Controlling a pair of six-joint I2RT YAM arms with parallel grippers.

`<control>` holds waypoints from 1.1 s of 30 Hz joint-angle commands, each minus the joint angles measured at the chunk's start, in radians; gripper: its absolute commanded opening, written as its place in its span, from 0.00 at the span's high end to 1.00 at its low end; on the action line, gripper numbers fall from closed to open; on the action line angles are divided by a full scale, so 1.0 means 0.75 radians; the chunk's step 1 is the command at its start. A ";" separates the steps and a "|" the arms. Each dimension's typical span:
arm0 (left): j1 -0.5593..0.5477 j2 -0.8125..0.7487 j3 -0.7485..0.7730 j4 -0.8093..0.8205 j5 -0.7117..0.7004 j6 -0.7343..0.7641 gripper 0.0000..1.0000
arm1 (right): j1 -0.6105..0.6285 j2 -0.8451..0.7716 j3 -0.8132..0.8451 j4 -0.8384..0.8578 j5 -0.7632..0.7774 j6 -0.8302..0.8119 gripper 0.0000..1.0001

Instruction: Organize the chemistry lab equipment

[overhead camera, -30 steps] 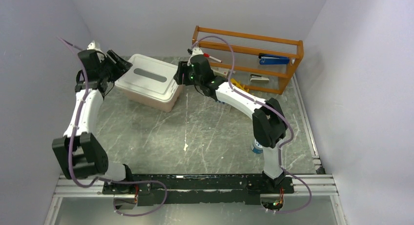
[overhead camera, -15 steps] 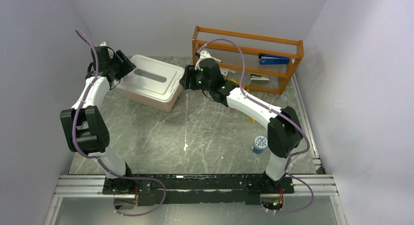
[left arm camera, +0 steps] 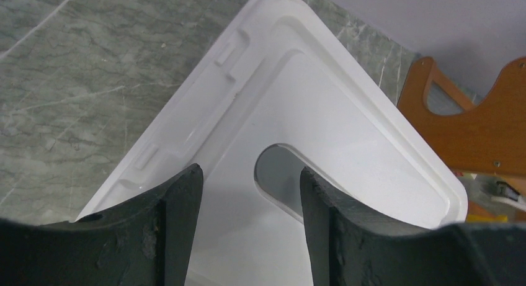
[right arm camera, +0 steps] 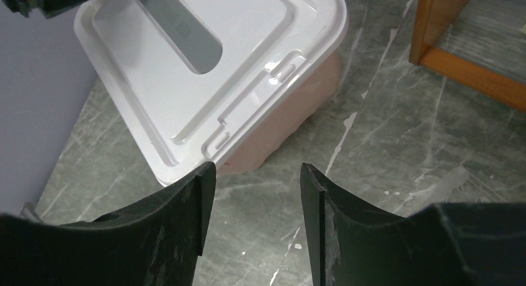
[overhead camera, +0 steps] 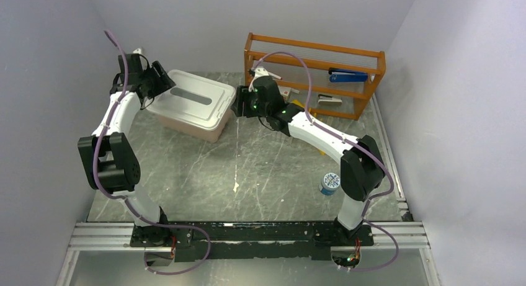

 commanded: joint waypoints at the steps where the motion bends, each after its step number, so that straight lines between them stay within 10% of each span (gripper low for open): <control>1: -0.065 -0.111 0.142 -0.118 0.104 0.129 0.35 | 0.000 -0.121 -0.037 -0.073 0.102 -0.024 0.44; 20: -0.241 -1.102 -0.404 -0.348 0.025 0.287 0.14 | -0.014 -1.103 -0.517 -0.701 0.706 -0.031 0.16; 33: -0.242 -1.277 -0.155 -0.851 -0.343 0.223 0.07 | -0.014 -1.492 -0.331 -1.256 1.097 0.267 0.15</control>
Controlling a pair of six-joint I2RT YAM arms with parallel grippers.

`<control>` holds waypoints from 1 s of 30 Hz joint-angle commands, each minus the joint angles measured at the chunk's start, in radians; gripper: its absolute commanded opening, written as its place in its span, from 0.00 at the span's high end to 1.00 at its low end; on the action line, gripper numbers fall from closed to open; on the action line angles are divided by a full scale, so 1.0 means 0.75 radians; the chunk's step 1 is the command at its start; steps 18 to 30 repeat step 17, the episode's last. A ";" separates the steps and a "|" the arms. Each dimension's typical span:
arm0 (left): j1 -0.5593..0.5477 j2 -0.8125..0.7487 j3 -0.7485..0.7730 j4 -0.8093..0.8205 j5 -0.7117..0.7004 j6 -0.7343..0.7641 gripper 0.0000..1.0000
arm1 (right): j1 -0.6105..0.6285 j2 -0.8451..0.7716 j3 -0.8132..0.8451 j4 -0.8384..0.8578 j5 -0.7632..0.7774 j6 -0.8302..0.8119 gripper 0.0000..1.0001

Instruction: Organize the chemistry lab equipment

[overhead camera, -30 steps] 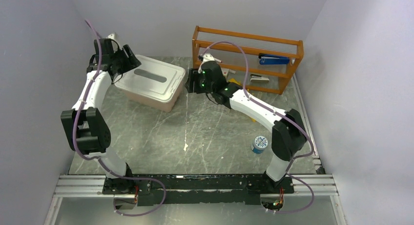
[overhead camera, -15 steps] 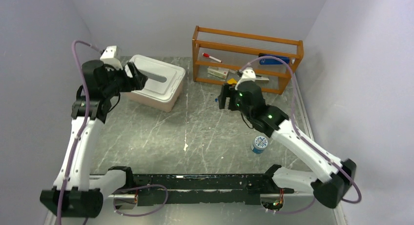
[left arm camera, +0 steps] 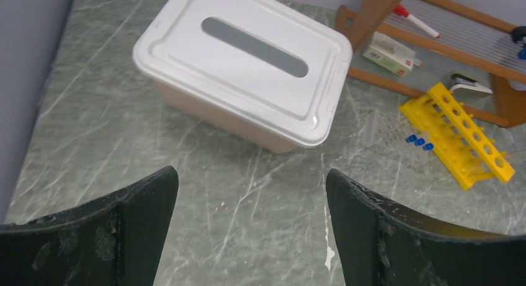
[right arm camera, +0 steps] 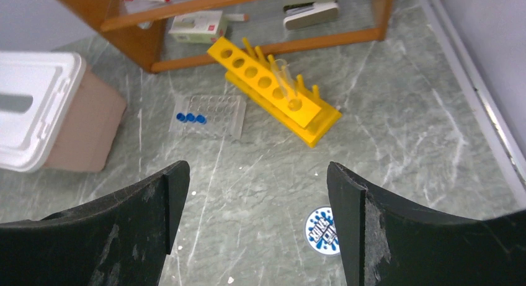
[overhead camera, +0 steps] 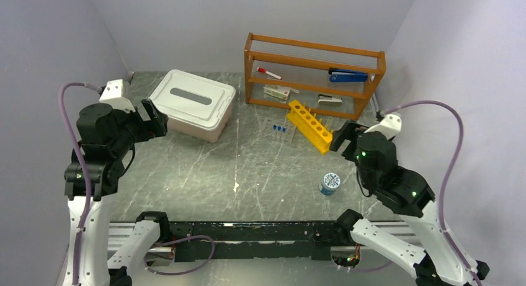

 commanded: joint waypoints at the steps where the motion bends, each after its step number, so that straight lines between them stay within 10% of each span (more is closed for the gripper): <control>1: -0.007 -0.005 0.156 -0.257 -0.150 0.009 0.07 | -0.004 -0.056 0.098 -0.194 0.159 0.093 0.15; 30: -0.035 -0.093 0.045 -0.251 -0.023 0.019 0.06 | -0.005 -0.155 0.028 -0.115 0.082 -0.005 0.00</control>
